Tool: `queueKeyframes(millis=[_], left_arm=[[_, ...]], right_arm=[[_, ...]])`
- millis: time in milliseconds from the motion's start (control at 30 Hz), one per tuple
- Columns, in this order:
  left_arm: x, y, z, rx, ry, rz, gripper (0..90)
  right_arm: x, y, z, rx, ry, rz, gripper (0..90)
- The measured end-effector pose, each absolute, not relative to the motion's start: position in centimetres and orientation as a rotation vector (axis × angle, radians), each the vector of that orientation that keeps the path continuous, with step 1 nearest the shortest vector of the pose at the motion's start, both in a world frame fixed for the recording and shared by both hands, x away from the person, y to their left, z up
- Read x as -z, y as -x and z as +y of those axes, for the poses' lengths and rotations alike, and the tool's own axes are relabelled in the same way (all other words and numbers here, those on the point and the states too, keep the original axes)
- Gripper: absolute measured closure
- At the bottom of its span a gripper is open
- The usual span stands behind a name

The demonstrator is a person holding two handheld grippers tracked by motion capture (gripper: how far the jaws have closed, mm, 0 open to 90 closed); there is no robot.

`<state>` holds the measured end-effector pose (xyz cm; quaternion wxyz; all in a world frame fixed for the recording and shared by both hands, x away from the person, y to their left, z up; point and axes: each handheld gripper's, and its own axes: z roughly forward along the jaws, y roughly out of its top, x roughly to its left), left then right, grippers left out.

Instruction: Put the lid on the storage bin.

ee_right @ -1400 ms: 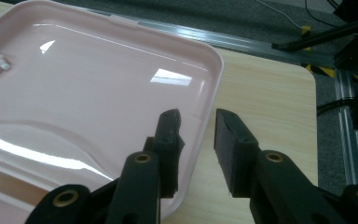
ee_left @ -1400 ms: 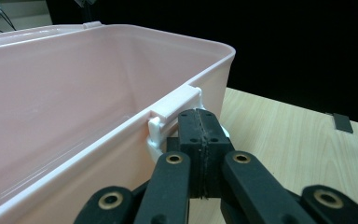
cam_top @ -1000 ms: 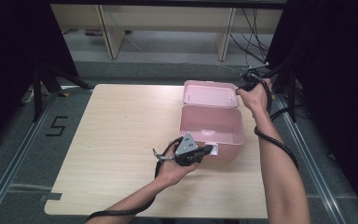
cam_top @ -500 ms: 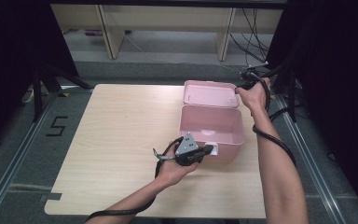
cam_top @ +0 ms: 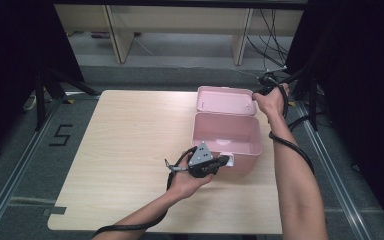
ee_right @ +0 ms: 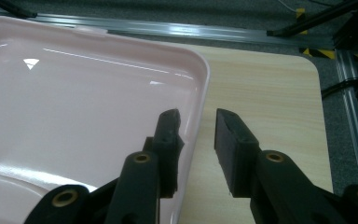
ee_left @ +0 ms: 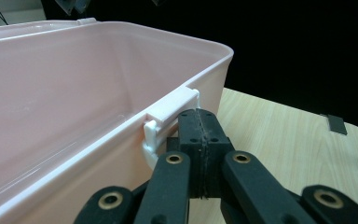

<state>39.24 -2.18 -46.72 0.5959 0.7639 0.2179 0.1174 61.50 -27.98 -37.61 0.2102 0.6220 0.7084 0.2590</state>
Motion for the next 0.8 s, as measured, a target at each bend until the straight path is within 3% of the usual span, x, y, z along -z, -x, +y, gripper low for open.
queueKeyframes(millis=[800], left_arm=[[46.5,-39.3,-2.2,-0.273,-1.79,0.503,89.6]], right_arm=[[39.3,-62.3,-27.2,-0.704,-1.815,1.963,78.5]])
